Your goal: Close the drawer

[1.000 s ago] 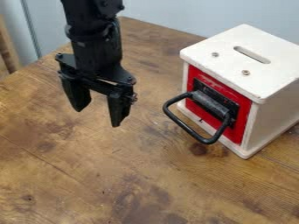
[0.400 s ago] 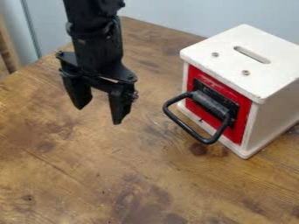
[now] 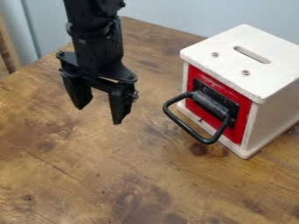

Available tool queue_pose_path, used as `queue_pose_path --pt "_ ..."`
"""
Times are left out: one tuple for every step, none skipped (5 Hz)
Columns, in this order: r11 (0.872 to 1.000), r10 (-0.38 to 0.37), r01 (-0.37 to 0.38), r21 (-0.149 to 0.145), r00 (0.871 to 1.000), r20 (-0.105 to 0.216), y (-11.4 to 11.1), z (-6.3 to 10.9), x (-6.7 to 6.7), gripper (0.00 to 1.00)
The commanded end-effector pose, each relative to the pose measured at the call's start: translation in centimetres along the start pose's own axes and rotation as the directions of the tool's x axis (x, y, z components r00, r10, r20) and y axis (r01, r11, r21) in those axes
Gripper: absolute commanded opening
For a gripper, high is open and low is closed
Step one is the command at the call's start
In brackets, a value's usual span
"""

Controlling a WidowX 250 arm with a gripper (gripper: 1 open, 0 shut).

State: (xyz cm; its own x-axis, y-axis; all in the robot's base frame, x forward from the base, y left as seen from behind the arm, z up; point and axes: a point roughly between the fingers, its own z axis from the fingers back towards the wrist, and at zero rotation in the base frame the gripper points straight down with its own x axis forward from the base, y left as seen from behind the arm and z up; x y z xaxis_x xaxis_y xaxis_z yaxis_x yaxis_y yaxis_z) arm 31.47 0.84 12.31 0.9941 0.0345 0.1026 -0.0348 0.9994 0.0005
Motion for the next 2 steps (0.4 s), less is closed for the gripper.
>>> queue_pose_path --pt "1.0 -0.026 0.026 -0.004 0.999 0.043 -0.87 1.31 0.22 1.0" --pt "0.999 -0.033 0.033 -0.005 0.999 0.04 -1.03 1.23 0.09 1.0"
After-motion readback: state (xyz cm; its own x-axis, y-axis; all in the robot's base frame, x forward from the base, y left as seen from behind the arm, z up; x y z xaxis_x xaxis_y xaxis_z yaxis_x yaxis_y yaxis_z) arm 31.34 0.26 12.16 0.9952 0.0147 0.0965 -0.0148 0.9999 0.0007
